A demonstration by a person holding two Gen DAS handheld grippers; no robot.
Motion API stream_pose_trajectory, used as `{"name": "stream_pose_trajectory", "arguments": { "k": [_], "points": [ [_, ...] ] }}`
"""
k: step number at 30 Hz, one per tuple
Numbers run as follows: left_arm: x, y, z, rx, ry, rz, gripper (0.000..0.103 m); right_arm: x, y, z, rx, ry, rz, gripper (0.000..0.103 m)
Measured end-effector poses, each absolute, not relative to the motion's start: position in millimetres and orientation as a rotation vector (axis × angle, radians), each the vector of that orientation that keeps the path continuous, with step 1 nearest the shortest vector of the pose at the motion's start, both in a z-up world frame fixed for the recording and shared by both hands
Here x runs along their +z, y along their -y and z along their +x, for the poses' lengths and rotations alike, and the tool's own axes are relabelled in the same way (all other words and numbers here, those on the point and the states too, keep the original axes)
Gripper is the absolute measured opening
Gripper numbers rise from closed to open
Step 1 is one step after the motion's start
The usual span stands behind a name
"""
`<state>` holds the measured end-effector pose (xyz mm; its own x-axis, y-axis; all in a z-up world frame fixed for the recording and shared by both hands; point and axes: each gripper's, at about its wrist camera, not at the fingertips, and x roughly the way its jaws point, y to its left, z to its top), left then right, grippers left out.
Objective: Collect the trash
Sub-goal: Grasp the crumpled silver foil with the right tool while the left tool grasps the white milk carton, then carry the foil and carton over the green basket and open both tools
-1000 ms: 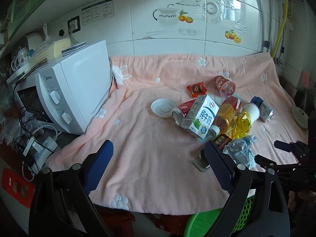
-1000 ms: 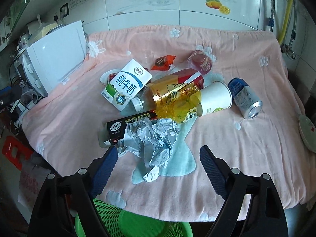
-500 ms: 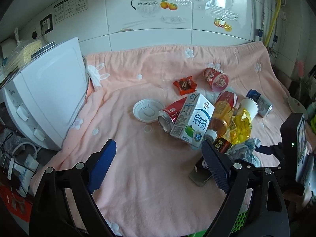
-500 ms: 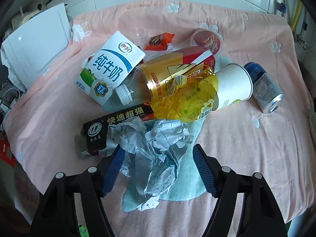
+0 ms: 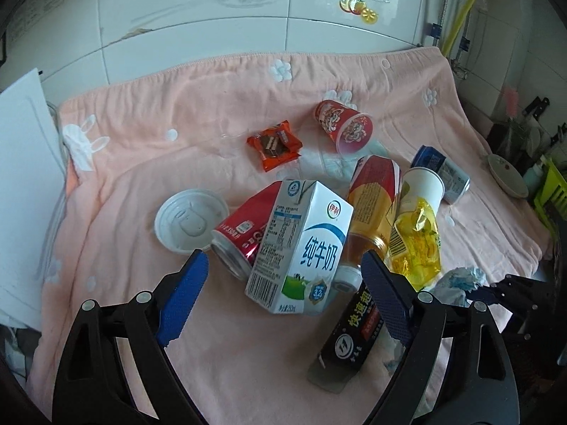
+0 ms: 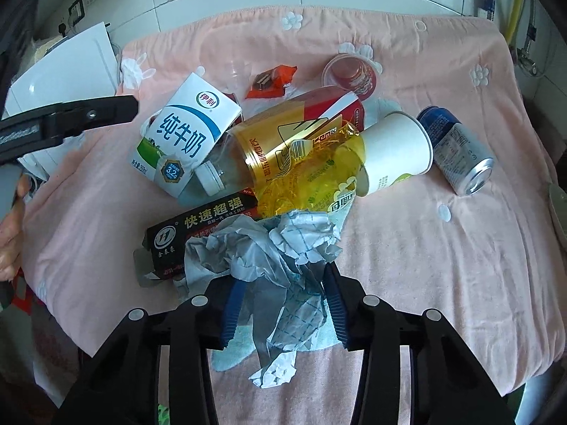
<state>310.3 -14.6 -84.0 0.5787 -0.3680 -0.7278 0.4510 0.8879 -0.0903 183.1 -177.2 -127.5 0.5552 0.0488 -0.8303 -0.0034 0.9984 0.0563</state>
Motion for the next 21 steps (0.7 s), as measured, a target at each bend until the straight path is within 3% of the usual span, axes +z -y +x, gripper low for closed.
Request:
{"name": "stream_pose_trajectory", "arguments": {
  "k": [5, 7, 21],
  "points": [
    [-95, 26, 340, -0.551, -0.852, 0.102, 0.086, -117, 182, 170, 0.019, -0.962, 0.034, 0.041],
    [-99, 31, 350, -0.572, -0.862, 0.108, 0.079, -112, 184, 165, 0.014, -0.957, 0.033, 0.041],
    [-118, 46, 368, -0.715, -0.926, 0.162, 0.062, -92, 195, 144, -0.014, -0.924, 0.045, 0.041]
  ]
}}
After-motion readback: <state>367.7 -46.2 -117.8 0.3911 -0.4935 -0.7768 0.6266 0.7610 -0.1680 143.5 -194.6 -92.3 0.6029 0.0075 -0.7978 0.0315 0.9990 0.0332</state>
